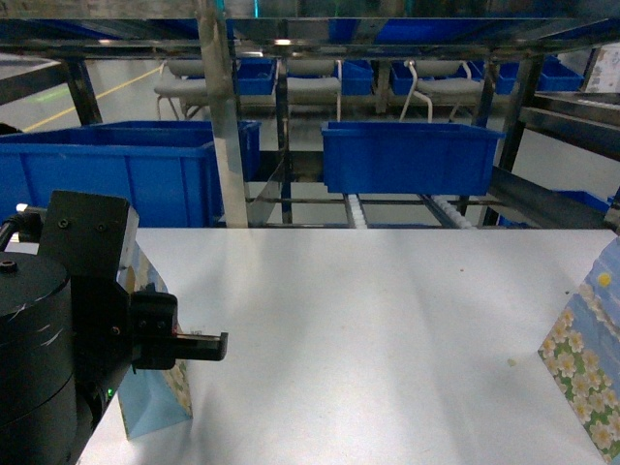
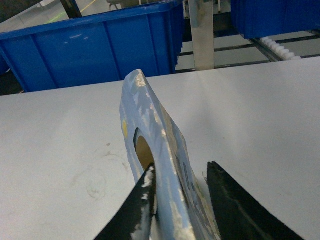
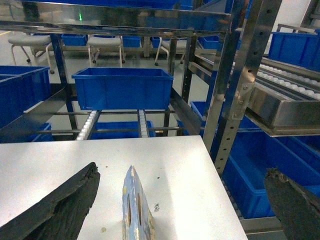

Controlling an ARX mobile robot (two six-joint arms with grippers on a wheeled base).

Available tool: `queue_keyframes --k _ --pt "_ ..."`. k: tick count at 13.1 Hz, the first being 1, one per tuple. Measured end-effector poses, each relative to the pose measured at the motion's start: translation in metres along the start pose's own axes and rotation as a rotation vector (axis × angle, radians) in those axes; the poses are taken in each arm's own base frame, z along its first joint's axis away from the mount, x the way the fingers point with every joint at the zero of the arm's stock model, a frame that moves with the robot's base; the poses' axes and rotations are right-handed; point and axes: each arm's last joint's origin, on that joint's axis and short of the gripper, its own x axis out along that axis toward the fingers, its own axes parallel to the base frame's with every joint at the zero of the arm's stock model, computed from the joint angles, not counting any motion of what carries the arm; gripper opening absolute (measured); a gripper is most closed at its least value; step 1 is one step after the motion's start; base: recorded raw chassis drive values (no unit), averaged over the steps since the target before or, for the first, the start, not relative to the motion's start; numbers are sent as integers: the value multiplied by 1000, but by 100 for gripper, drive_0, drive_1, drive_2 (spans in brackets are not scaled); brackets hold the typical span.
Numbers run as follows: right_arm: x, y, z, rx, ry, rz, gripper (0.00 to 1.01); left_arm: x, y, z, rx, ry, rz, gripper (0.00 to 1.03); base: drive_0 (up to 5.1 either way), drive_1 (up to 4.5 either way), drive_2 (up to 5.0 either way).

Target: Move flower gift bag to table near conveyor

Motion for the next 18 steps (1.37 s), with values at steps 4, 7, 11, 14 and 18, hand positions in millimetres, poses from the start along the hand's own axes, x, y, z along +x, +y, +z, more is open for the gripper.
queue_keyframes --k 4,7,11,14,18 --pt "0 0 0 0 -1 0 98 0 29 56 -110 -182 -41 98 0 0 0" --pt "0 0 0 0 0 0 98 -20 55 108 -194 -389 -68 98 0 0 0" --pt "0 0 0 0 0 0 98 -46 85 152 -167 -513 -165 98 0 0 0" --pt "0 0 0 0 0 0 98 -65 91 176 -124 -568 -157 98 0 0 0" --pt "-14 3 -17 8 -60 140 58 -84 107 143 -139 -291 -158 59 0 0 0"
